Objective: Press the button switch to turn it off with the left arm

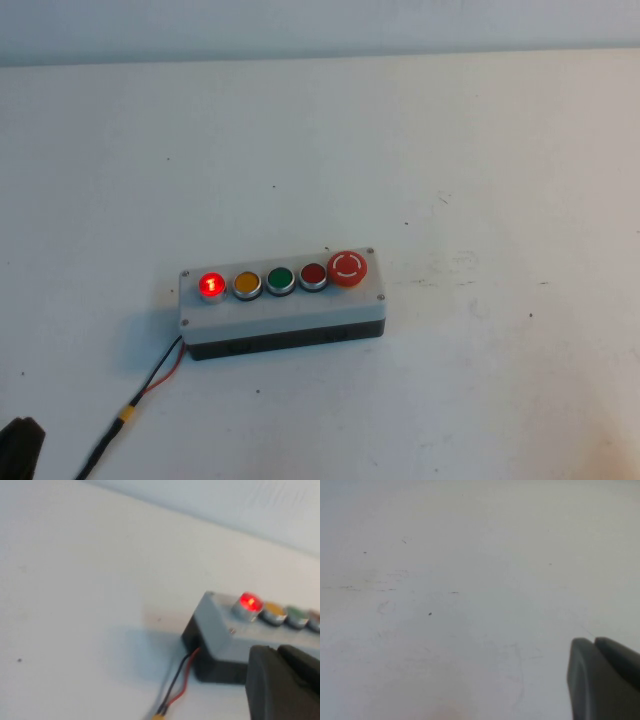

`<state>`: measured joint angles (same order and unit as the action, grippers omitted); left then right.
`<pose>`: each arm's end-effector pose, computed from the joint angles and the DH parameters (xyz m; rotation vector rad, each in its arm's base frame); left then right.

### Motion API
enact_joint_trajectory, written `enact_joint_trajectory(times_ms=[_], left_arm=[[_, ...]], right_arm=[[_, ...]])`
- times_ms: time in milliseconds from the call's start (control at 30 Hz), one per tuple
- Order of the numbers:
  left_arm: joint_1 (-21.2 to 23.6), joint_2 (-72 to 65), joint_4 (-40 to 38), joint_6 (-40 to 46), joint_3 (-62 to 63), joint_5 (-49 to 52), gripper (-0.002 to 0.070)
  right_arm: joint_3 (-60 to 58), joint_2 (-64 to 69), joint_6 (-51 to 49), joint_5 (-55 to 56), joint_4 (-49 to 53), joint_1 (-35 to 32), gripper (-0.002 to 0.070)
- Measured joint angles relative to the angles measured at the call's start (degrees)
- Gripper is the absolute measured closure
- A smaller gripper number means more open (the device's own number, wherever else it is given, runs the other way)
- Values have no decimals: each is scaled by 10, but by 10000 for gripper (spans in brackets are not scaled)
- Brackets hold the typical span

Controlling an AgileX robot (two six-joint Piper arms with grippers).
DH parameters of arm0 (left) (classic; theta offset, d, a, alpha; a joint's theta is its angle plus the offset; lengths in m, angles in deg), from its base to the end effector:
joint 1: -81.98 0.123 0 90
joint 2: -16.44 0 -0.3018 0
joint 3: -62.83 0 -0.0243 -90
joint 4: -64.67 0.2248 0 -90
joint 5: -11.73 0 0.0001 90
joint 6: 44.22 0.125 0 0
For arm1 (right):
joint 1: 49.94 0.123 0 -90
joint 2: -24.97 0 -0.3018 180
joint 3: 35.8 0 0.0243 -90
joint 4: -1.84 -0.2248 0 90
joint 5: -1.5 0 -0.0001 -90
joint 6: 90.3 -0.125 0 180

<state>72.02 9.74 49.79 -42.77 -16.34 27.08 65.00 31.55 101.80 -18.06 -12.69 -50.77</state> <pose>0.0431 -0.0162 0.1753 0.0041 1.7707 -0.3498 0.0432 0.0099 0.1665 -0.0201 1.8282 0.0866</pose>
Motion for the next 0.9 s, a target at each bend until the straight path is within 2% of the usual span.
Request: enact_joint_trajectory(times_ms=[133, 267, 367, 500, 700, 900], left_arm=[[0, 0, -113, -3, 0, -67, 677], [0, 0, -145, -10, 0, -117, 677], [0, -2, -172, -21, 10, -109, 677], [0, -72, -161, -23, 105, -6, 677], [0, -281, -60, -15, 294, 245, 677], [0, -467, -9, 65, 446, 417, 677]], right_arm=[[0, 0, 0, 0, 0, 0, 692], [0, 0, 0, 0, 0, 0, 692], [0, 0, 0, 0, 0, 0, 692], [0, 0, 0, 0, 0, 0, 692], [0, 0, 0, 0, 0, 0, 692], [0, 0, 0, 0, 0, 0, 692]])
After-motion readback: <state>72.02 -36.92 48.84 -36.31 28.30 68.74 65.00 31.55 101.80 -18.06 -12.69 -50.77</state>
